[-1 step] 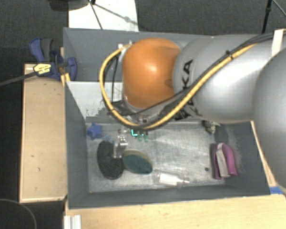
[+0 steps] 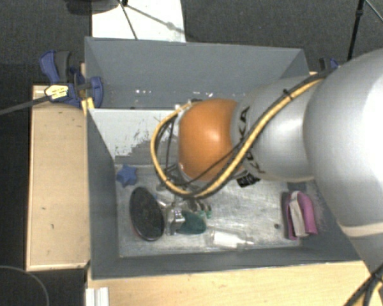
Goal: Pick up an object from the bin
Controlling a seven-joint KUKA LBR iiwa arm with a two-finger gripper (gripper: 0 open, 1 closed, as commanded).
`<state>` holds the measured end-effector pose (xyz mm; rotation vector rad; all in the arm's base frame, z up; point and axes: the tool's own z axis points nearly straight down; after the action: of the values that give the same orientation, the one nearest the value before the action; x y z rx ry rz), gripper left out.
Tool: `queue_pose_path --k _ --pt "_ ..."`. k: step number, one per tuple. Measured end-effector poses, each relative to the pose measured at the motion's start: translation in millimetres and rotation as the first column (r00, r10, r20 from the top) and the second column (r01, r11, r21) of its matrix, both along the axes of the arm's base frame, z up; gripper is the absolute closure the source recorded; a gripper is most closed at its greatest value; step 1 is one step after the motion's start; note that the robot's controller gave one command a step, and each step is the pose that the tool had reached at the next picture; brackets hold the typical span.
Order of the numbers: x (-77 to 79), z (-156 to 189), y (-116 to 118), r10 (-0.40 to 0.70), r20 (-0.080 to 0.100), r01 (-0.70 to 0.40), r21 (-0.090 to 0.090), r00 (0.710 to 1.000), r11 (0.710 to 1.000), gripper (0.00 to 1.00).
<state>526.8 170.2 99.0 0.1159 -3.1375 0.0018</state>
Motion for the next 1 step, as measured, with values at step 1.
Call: queue_pose_path --k 1 --pt "-42.6 -25.7 -47.5 0.285 0.023 -0.285 0.002 0.958 0.959 0.0"
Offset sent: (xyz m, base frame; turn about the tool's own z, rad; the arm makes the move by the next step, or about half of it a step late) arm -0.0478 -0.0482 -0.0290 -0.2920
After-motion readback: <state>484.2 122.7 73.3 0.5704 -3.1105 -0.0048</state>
